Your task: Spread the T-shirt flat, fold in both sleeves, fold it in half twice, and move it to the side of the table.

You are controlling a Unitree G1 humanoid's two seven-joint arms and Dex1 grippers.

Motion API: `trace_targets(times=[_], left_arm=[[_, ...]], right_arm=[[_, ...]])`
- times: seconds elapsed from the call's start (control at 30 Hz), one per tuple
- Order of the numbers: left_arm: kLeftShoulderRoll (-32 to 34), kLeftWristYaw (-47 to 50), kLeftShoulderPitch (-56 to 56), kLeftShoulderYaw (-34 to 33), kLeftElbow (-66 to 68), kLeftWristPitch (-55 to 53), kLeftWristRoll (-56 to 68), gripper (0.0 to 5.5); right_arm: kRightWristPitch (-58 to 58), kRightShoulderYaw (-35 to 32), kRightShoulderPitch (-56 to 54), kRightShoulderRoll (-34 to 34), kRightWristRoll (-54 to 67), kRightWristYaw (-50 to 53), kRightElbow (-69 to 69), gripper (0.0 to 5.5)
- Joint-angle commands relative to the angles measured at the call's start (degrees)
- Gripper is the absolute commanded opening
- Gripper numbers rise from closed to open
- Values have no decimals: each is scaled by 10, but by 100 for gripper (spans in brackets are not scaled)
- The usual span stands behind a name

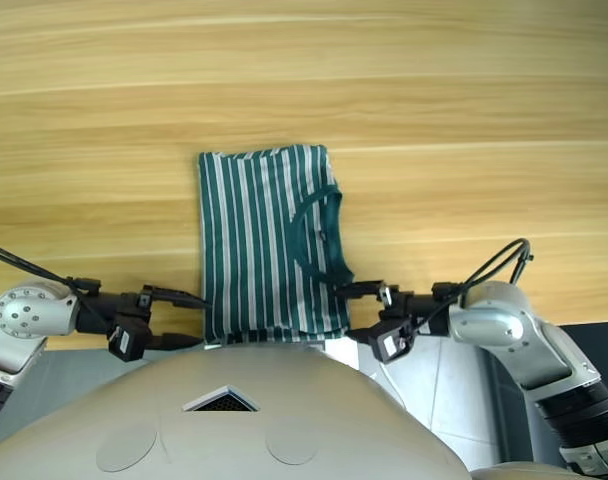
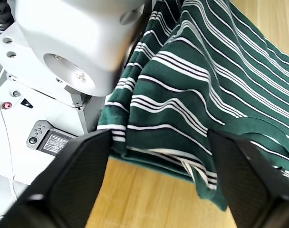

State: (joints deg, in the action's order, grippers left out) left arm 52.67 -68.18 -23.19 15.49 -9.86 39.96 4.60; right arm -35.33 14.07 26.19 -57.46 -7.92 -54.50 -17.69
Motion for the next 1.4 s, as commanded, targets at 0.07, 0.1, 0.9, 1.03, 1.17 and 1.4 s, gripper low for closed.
trace_targets(times=[0.07,0.1,0.9,1.03,1.17,1.4], left_arm=[[7,8,12,16,3,2,-12,298],[8,9,13,18,3,2,-12,298],[26,7,27,45,-6,2,14,0],[36,1,26,43,5,-3,19,20],[39,8,27,39,29,7,2,77],[24,43,34,49,67,40,-63,119]], right_arm=[[3,7,-8,1,-5,3,0,274],[2,8,-7,0,-4,3,0,258],[2,12,-5,-8,-2,1,-4,9],[6,10,-6,-5,-3,4,-5,9],[9,7,-7,-4,-2,7,-6,9],[10,6,-6,-7,0,8,-7,9]])
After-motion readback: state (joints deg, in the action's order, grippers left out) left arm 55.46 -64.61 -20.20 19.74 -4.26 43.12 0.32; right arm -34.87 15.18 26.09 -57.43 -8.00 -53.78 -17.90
